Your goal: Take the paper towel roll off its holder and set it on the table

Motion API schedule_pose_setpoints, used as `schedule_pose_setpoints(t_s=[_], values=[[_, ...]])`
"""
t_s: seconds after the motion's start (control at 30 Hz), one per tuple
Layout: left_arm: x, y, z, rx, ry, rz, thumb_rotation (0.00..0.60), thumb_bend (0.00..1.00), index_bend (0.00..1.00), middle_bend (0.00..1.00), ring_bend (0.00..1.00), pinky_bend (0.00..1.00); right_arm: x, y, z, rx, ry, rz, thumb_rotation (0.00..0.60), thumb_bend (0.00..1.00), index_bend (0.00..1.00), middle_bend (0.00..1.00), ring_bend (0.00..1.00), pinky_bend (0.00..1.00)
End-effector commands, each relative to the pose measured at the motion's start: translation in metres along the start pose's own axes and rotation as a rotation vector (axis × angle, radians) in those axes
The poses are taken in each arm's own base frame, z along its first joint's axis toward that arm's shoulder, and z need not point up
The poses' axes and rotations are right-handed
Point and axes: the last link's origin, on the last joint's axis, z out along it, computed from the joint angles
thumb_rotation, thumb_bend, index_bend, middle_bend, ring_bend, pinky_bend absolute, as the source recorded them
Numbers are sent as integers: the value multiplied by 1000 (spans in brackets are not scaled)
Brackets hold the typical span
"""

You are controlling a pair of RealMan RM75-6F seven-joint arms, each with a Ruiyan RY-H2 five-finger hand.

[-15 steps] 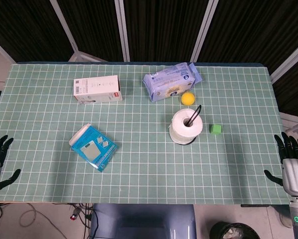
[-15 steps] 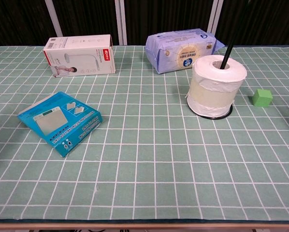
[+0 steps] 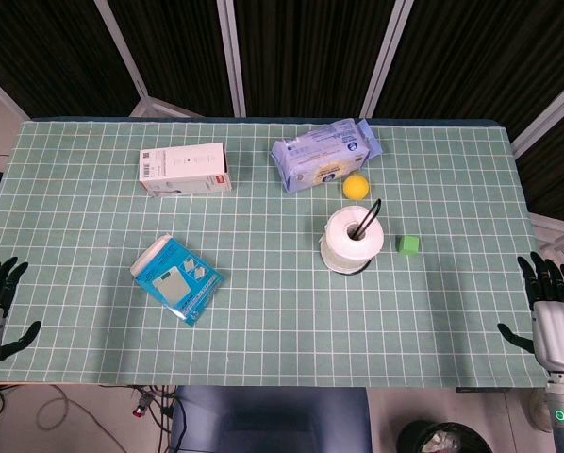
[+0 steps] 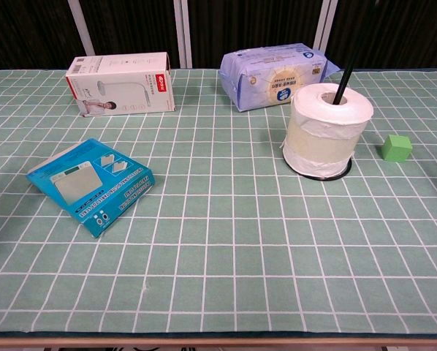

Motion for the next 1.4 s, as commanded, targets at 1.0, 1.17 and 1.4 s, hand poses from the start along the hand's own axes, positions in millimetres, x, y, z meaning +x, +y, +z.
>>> schedule_pose_setpoints(t_s=[1.0, 1.17, 1.4], values=[[0, -1, -1, 21, -2, 9, 600, 241, 55, 0, 0, 0, -55, -44, 69, -146, -341, 1116, 600, 0, 0, 0, 0, 0], [-2, -1, 1, 25, -9, 12, 600, 241, 55, 0, 0, 0, -80, -52, 79, -155, -354, 1164, 600, 0, 0, 0, 0, 0], [-2, -1, 1, 30, -13, 14, 600, 241, 55, 0, 0, 0, -106, -74, 84, -117, -316, 1124, 600, 0, 0, 0, 0, 0]])
